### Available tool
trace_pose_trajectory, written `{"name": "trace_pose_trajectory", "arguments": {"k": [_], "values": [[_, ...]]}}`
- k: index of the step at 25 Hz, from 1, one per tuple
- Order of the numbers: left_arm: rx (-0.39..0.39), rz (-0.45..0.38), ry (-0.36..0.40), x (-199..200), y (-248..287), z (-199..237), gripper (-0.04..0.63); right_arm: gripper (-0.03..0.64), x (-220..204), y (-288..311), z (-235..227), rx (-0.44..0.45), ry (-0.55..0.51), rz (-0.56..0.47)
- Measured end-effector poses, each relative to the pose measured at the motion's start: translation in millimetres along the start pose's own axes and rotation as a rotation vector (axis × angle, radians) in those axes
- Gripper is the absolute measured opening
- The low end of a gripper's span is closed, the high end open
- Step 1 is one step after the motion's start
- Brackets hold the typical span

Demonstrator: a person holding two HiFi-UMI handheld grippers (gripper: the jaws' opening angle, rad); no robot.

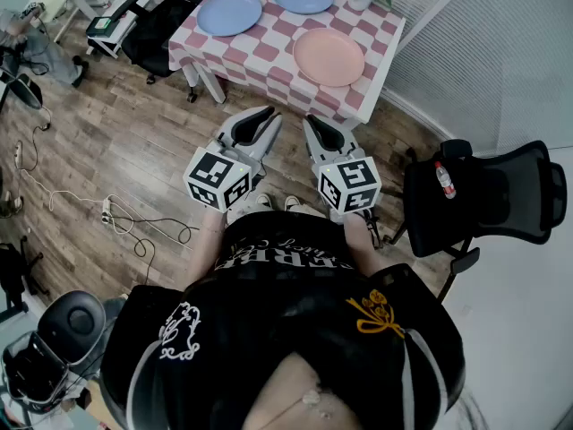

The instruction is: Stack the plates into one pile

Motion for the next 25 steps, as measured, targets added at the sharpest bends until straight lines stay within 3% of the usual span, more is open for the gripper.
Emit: {"name": "trace_pose_trajectory", "arguments": {"k": [10,25], "values": [[0.019,-0.003,0.008,1,-23,21,0.072,0.031,21,0,-2,-0.051,-0.011,-0.085],[-0.021,0.052,-0.065,-34,-35,42,0.071,0.031,-13,-22,-33,-0.234,0.087,-0.023]]}}
Point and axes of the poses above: the fingertips, and each gripper's own axes: y forward along the fingers, z to its left, x out of its top, the point moved 2 cm from there along -y, backward along the fingers, and after that the axes turned 2 degrees about z, right-handed, at the moved point
